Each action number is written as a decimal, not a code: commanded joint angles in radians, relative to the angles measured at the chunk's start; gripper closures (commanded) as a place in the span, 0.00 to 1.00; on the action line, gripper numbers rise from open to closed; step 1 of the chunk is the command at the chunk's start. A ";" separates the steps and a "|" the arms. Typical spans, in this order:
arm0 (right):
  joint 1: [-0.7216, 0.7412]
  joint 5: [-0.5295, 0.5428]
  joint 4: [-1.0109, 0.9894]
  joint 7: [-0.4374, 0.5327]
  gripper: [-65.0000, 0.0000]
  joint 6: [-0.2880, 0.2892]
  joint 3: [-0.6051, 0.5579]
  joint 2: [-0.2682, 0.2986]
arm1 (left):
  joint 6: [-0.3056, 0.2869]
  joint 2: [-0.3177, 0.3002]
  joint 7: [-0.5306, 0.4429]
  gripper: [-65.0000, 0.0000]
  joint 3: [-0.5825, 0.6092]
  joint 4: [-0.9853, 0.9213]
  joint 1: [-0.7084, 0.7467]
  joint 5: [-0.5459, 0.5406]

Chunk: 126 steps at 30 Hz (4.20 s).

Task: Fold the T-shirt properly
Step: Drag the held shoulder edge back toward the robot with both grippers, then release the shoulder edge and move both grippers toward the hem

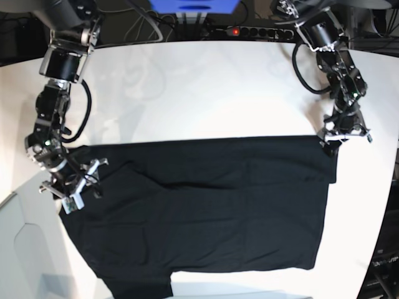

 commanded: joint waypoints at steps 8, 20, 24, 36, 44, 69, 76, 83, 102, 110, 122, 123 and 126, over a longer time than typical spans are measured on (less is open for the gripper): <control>-0.064 0.015 0.111 0.014 0.45 0.009 0.133 0.012 | 0.004 -0.021 0.015 0.55 0.101 -0.040 -0.021 0.004; -0.033 0.015 -0.215 0.074 0.45 0.009 0.285 0.118 | 0.004 -0.023 0.017 1.00 0.100 -0.043 -0.020 0.008; -0.028 0.015 -0.316 0.131 0.45 0.009 0.291 0.136 | 0.004 -0.023 0.015 1.00 0.100 -0.043 -0.020 0.011; -0.036 0.015 -0.360 0.145 0.76 0.009 0.290 0.136 | 0.006 -0.043 0.018 1.00 0.098 -0.043 -0.015 0.011; -0.084 0.017 -0.305 0.142 1.00 0.009 0.290 0.167 | 0.007 -0.063 0.026 1.00 0.096 0.048 0.031 0.005; 0.111 0.017 0.106 -0.220 1.00 0.009 0.170 0.207 | 0.015 -0.058 0.322 1.00 0.009 0.312 -0.095 0.011; -0.058 0.017 0.167 -0.230 1.00 0.009 0.245 0.204 | 0.010 -0.063 0.331 1.00 0.007 0.321 0.016 0.005; -0.265 0.017 0.193 -0.228 1.00 0.009 0.291 0.175 | 0.007 -0.055 0.331 1.00 0.007 0.381 0.177 0.005; -0.619 0.021 0.195 -0.079 1.00 0.009 0.380 0.118 | 0.006 0.043 0.339 1.00 -0.117 0.553 0.530 0.004; -0.645 0.020 0.195 -0.058 1.00 0.009 0.380 0.073 | 0.006 0.043 0.340 1.00 -0.115 0.542 0.551 0.004; -0.707 0.020 0.292 -0.058 1.00 0.009 0.406 0.050 | 0.006 0.037 0.342 1.00 -0.109 0.542 0.548 0.005; -0.708 0.020 0.295 -0.059 1.00 0.009 0.406 0.050 | 0.006 0.037 0.342 0.98 -0.109 0.543 0.551 0.005; -0.708 0.020 0.301 -0.059 0.91 0.009 0.406 0.050 | 0.006 0.038 0.342 0.86 -0.117 0.545 0.553 0.005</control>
